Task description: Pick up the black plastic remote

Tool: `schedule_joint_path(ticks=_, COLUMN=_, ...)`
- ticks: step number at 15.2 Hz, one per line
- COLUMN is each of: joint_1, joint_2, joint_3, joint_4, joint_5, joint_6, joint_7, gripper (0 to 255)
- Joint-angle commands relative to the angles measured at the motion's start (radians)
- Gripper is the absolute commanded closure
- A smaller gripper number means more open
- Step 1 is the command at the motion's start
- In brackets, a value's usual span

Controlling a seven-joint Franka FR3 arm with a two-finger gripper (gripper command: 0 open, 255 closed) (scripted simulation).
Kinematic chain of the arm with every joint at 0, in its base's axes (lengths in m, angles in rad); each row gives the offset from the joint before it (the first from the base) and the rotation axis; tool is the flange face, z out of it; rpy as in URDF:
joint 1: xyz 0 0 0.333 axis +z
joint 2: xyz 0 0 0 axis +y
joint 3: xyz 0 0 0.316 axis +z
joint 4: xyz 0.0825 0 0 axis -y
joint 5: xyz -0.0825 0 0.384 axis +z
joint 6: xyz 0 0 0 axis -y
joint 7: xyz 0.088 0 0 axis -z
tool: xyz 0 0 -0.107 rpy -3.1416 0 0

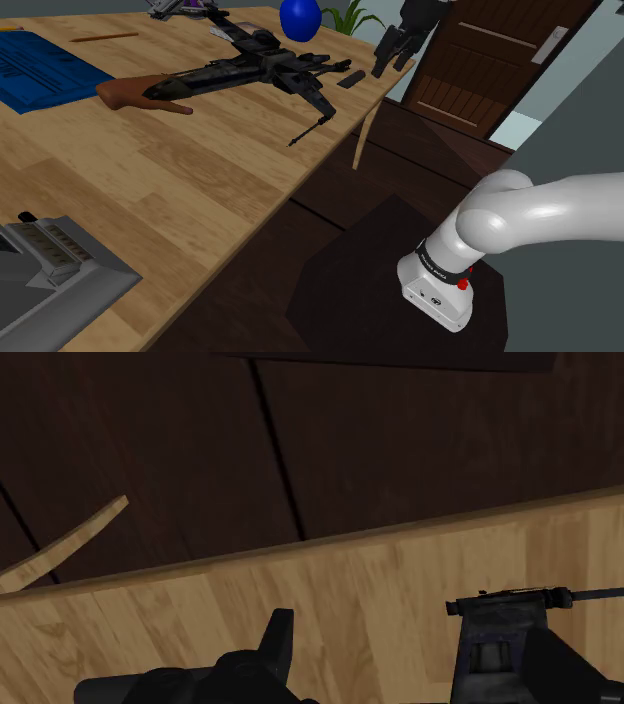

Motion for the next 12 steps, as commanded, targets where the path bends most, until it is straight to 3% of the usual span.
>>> schedule_joint_path(ticks=1, joint_1=0.000, joint_2=0.000, joint_3=0.000, joint_4=0.000, joint_5=0.000, joint_6=0.000, joint_7=0.000, gripper=0)
schedule_joint_path(ticks=12, joint_1=-0.199, joint_2=0.391, joint_3=0.101, joint_4=0.195, joint_5=-0.070, joint_6=0.171, joint_7=0.482, gripper=0)
